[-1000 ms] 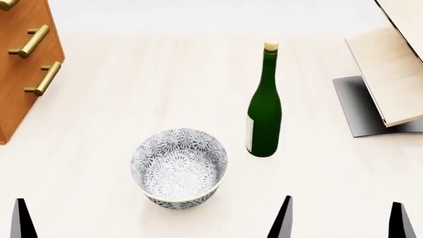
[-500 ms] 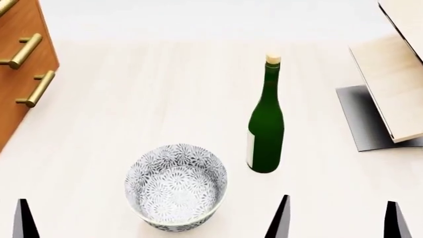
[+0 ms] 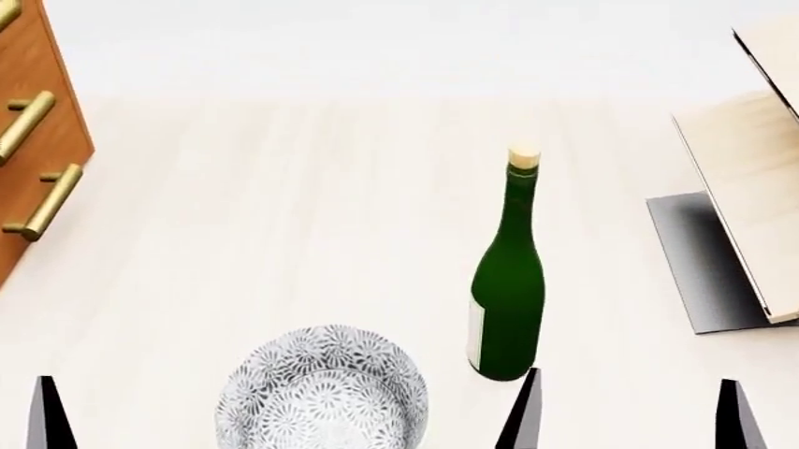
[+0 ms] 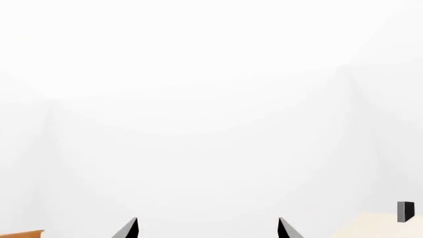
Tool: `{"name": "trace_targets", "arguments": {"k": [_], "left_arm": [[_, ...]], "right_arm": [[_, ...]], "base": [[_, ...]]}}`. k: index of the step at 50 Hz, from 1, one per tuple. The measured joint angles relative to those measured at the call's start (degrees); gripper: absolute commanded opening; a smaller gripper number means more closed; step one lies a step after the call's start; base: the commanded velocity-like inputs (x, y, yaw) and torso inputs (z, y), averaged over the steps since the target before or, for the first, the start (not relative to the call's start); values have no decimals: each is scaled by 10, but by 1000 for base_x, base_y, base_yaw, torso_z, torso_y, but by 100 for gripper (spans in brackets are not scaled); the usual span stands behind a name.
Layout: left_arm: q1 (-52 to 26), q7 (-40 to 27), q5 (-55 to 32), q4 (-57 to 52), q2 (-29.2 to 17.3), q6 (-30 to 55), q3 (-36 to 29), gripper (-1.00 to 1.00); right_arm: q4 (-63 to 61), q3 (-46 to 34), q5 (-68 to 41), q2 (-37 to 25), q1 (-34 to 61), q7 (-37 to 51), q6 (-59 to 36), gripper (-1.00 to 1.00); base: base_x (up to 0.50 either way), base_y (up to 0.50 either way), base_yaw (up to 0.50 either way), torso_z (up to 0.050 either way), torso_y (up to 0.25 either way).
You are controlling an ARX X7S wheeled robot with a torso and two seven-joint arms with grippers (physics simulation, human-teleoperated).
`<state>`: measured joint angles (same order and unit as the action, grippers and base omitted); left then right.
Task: Put the wine bottle on the wine rack.
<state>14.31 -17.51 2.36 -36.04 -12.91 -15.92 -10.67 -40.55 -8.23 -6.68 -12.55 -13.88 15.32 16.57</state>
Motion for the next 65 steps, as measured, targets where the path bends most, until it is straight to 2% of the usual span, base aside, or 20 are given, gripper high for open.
{"name": "trace_targets", "arguments": {"k": [35, 65], "left_arm": [[-2, -12, -1, -1, -11, 2, -9, 100], [-7, -21, -3, 3, -19, 2, -16, 100]], "right_arm": [[3, -8, 0, -11, 3, 13, 0, 100], [8, -23, -6, -25, 10, 17, -23, 100]], "base": [[215, 0, 0, 0, 0], [4, -25, 0, 0, 0]]}}
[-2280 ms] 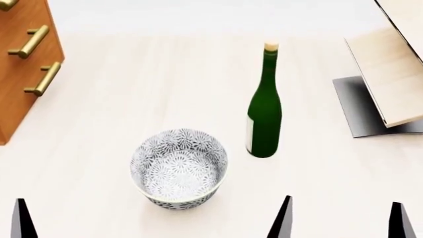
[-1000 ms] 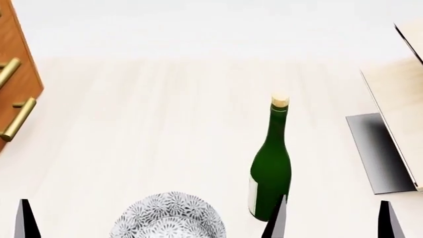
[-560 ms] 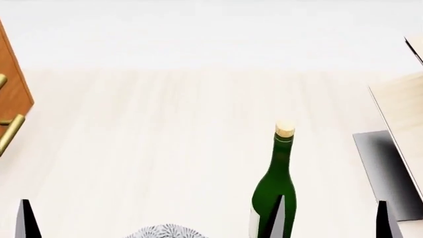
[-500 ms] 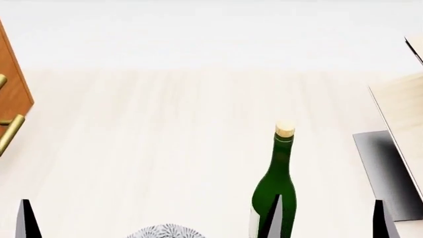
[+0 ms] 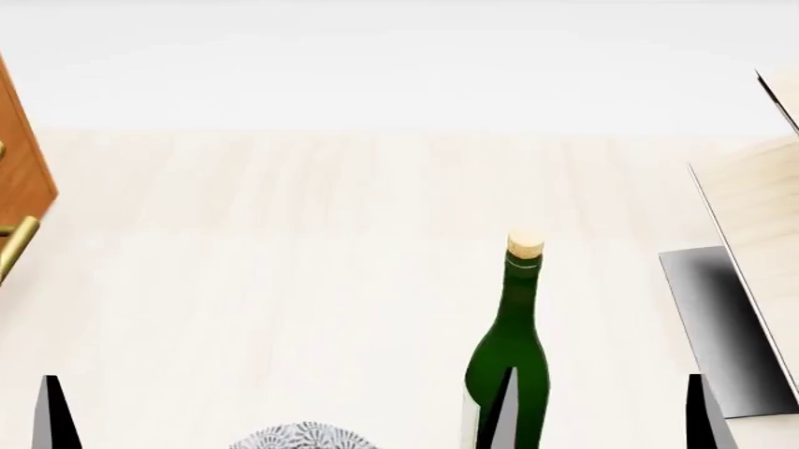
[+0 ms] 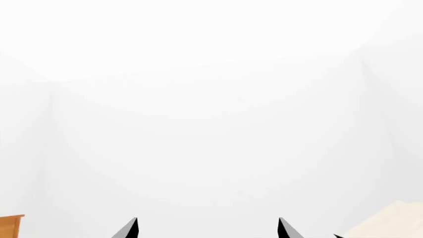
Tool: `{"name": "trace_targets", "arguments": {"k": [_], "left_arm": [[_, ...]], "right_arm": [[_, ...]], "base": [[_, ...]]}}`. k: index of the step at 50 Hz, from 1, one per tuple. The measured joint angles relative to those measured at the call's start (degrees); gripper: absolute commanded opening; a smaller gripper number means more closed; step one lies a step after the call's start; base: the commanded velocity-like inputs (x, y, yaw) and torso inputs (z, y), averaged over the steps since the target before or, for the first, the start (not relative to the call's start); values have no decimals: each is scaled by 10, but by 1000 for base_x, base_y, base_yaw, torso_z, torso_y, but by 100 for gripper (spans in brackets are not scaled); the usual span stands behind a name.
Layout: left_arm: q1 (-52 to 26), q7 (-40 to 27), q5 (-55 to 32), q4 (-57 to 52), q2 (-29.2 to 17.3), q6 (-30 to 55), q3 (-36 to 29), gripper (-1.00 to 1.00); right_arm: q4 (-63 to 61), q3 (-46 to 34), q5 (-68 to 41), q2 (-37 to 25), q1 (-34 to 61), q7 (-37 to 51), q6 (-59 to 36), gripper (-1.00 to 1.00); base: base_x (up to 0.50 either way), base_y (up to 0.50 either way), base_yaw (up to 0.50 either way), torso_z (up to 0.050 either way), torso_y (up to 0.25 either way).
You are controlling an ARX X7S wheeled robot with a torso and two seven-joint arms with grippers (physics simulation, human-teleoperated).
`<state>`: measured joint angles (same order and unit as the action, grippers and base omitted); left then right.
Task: Put the wine bottle on the wine rack.
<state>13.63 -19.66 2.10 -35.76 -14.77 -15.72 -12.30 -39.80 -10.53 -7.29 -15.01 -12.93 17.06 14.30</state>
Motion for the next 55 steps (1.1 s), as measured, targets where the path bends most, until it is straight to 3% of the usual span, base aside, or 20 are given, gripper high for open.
{"name": "trace_targets", "arguments": {"k": [55], "left_arm": [[-3, -16, -4, -2, -14, 5, -10, 100]], "right_arm": [[3, -13, -2, -14, 4, 14, 1, 100]], "base": [[0, -97, 0, 0, 0]]}}
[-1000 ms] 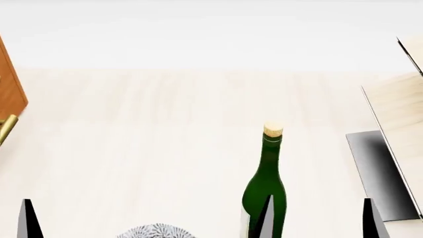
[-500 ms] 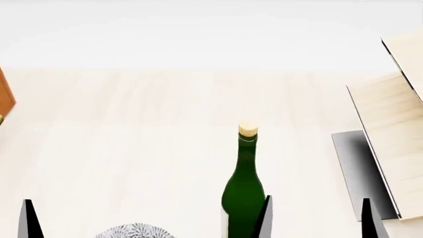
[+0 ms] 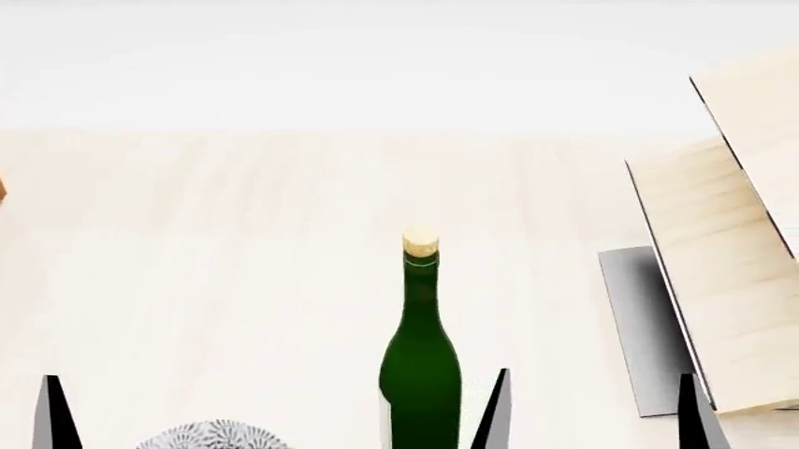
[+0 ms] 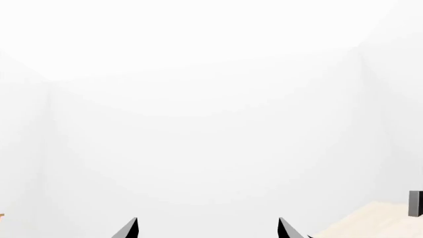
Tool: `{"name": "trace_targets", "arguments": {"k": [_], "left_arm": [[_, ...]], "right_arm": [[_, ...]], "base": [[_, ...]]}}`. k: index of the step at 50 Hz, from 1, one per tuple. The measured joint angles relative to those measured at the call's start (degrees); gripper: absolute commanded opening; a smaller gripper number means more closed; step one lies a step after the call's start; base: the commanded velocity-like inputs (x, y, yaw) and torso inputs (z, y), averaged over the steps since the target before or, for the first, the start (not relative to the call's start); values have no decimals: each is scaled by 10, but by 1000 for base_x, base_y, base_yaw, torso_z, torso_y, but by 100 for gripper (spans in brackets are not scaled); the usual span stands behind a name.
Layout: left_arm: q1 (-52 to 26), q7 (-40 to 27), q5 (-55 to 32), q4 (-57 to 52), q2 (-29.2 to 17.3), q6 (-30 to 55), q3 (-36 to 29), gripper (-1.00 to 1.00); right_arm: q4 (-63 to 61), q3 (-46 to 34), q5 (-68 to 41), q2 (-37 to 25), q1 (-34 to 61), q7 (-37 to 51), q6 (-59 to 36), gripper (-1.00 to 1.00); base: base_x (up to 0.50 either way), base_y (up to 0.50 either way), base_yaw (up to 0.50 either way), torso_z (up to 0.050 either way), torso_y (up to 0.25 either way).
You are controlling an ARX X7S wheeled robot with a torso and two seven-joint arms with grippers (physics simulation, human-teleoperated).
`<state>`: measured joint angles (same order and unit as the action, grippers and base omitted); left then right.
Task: Put the wine bottle on the wine rack.
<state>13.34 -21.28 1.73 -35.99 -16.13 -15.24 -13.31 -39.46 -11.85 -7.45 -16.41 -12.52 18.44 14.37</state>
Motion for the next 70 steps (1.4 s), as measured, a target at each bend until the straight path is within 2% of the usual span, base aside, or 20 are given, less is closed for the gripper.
{"name": "trace_targets", "arguments": {"k": [70], "left_arm": [[-4, -18, -4, 1, -15, 1, -11, 100]], "right_arm": [[3, -15, 0, -14, 2, 17, 4, 100]], "base": [[0, -97, 0, 0, 0]]}}
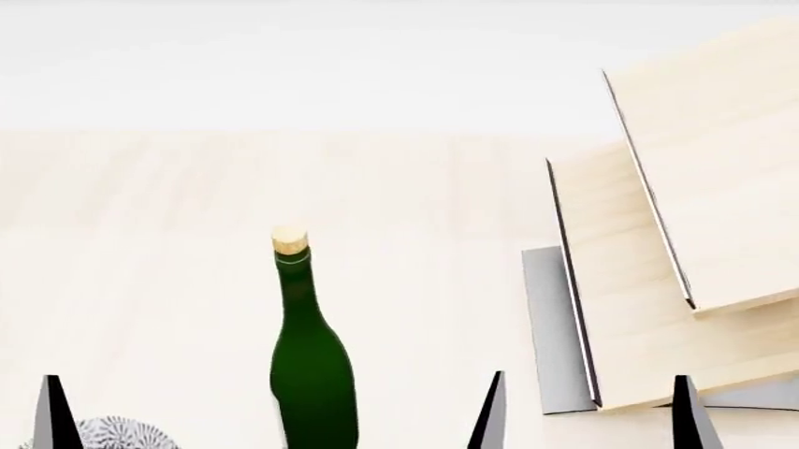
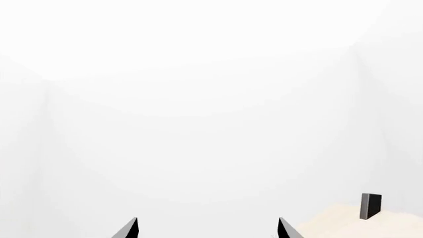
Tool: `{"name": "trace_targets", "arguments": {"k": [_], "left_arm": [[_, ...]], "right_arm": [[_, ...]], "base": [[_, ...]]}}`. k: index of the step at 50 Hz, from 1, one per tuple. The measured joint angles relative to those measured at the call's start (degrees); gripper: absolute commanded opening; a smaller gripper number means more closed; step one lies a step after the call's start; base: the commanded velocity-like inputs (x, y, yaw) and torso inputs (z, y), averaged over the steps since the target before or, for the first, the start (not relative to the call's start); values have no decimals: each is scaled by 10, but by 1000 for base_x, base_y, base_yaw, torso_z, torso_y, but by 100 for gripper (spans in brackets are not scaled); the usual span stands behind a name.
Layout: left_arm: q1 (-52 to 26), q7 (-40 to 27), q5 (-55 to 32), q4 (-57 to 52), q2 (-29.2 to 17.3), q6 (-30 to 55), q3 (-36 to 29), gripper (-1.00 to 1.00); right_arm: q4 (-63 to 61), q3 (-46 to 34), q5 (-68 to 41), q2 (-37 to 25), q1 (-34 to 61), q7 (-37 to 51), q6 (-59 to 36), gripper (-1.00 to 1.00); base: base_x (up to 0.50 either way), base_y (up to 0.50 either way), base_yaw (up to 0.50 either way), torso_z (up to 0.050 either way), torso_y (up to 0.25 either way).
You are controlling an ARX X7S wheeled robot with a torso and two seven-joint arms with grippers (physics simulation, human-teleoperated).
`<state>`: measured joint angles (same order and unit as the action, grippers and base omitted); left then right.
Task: Put the wine bottle on the wine rack.
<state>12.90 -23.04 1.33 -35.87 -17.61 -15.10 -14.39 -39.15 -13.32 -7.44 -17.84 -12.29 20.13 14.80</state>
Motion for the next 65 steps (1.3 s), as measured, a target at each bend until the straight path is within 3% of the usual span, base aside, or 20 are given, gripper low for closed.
{"name": "trace_targets", "arguments": {"k": [65], "left_arm": [[-3, -15, -2, -3, -11, 5, -11, 100]], "right_arm": [[-2, -12, 0, -12, 1, 14, 2, 100]], "base": [[0, -97, 0, 0, 0]]}}
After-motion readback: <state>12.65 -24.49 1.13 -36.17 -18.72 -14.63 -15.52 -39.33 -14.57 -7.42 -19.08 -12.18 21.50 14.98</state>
